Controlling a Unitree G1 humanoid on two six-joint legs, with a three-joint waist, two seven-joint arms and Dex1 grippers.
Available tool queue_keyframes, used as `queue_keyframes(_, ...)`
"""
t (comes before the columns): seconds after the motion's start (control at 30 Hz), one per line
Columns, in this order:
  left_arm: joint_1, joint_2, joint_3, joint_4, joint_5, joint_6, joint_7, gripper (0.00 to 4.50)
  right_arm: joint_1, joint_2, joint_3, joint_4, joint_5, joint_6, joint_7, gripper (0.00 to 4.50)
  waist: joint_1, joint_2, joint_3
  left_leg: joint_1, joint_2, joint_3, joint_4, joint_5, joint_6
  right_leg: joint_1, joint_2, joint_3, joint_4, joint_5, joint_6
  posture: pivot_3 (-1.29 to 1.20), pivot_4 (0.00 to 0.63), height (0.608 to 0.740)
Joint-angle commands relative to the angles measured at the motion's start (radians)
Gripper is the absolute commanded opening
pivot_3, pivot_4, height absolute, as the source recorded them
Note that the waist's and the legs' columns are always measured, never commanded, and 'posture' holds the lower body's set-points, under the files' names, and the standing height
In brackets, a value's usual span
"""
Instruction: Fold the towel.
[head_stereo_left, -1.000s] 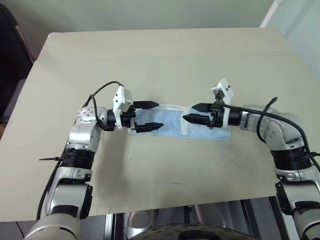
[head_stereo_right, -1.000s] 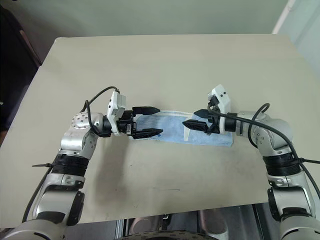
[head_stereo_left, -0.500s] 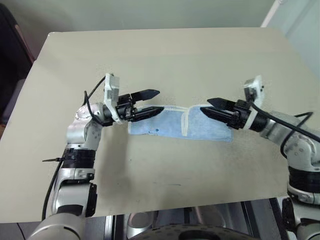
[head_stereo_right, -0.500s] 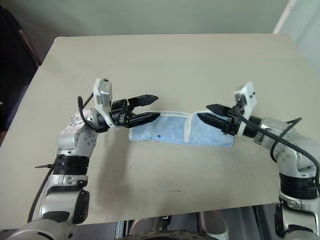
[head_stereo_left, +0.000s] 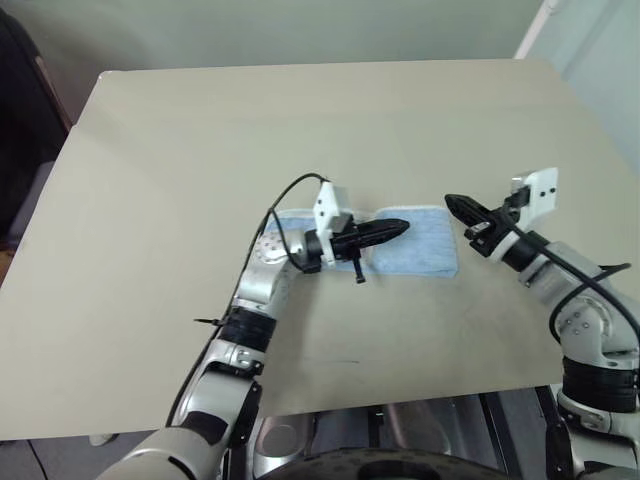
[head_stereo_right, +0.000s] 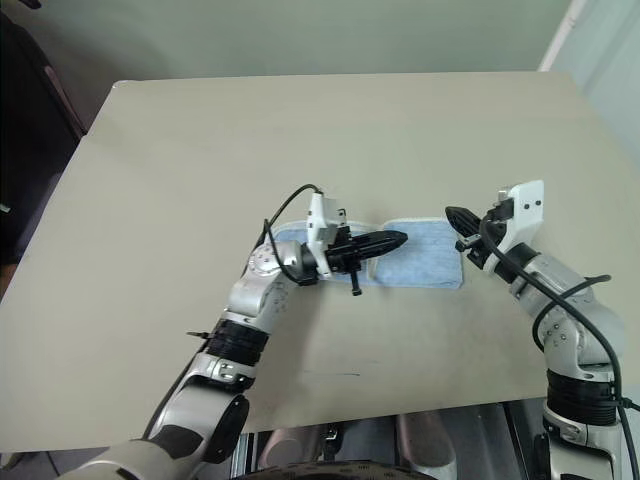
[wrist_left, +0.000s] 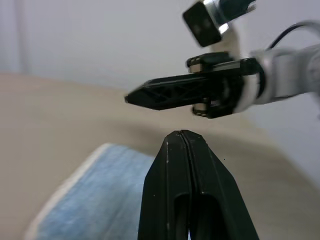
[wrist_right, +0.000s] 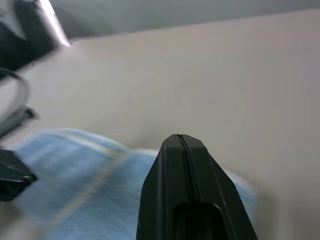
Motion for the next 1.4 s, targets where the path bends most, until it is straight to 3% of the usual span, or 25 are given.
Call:
queue_keyframes(0.03,-0.057,-0.040,-0.021,0.078,0.063,-0.099,0.044,0.03,-0.036,0.029,0.045,0.049,-0.094,-0.094,-0.044,0.00,-0.001,0.000,0.000,0.000,0.000,0.000,0.000,0.000,0.000,0.000,0.000,0.000,0.000,0.000,0.000,0.00,0.150,0.740)
queue_keyframes(0.33,-0.104,-0.046,-0.071,0.213,0.193,-0.182,0.100,0.03,-0.103,0.092,0.113,0.177,-0.191,-0.194,-0.037,0.00,-0.001,0.001,0.000,0.000,0.000,0.000,-0.001,0.000,0.000,0.000,0.000,0.000,-0.002,0.009,0.001,0.00,0.150,0.740)
queue_keyframes(0.5,-0.054,0.016,-0.136,0.193,0.246,-0.065,0.065,0.03,-0.076,0.116,0.156,0.257,-0.245,-0.238,-0.027,0.00,-0.001,0.001,0.000,-0.001,0.000,0.000,-0.002,-0.002,-0.001,-0.001,0.000,-0.001,-0.005,0.009,-0.001,0.00,0.150,0.740)
queue_keyframes(0.63,-0.031,0.003,-0.133,0.228,0.252,-0.037,0.108,0.03,-0.043,0.118,0.213,0.372,-0.329,-0.326,-0.016,0.00,0.004,0.004,-0.001,-0.002,0.000,-0.001,-0.002,-0.005,0.000,0.001,-0.001,-0.002,-0.011,0.009,-0.001,0.00,0.150,0.740)
queue_keyframes(0.87,-0.031,-0.030,-0.050,0.179,0.143,0.053,0.102,0.03,-0.067,0.127,0.194,0.456,-0.333,-0.397,0.013,0.00,0.003,0.004,-0.003,0.006,-0.001,-0.001,-0.001,-0.006,0.001,0.011,-0.001,0.000,-0.015,0.007,-0.007,0.00,0.150,0.740)
queue_keyframes(1.2,-0.023,0.116,0.063,-0.117,-0.068,0.314,-0.010,0.03,-0.085,0.059,0.077,0.208,-0.100,-0.234,0.171,0.00,0.003,0.005,-0.002,-0.002,0.000,-0.001,-0.002,-0.006,-0.002,0.003,0.001,0.000,-0.015,0.006,-0.009,0.00,0.150,0.740)
queue_keyframes(1.27,-0.036,0.150,0.099,-0.171,-0.117,0.382,-0.006,0.18,-0.085,0.034,0.052,0.148,-0.035,-0.194,0.207,0.36,0.004,0.005,-0.002,-0.004,0.000,-0.001,-0.002,-0.004,-0.004,0.001,0.001,0.000,-0.015,0.005,-0.008,0.00,0.150,0.740)
queue_keyframes(1.4,-0.080,0.212,0.202,-0.233,-0.186,0.551,0.115,1.28,-0.094,-0.030,0.033,0.075,0.049,-0.130,0.275,1.55,0.007,0.004,-0.001,-0.005,0.000,0.000,-0.001,0.000,-0.011,0.001,0.001,-0.001,-0.016,0.003,-0.009,0.00,0.150,0.740)
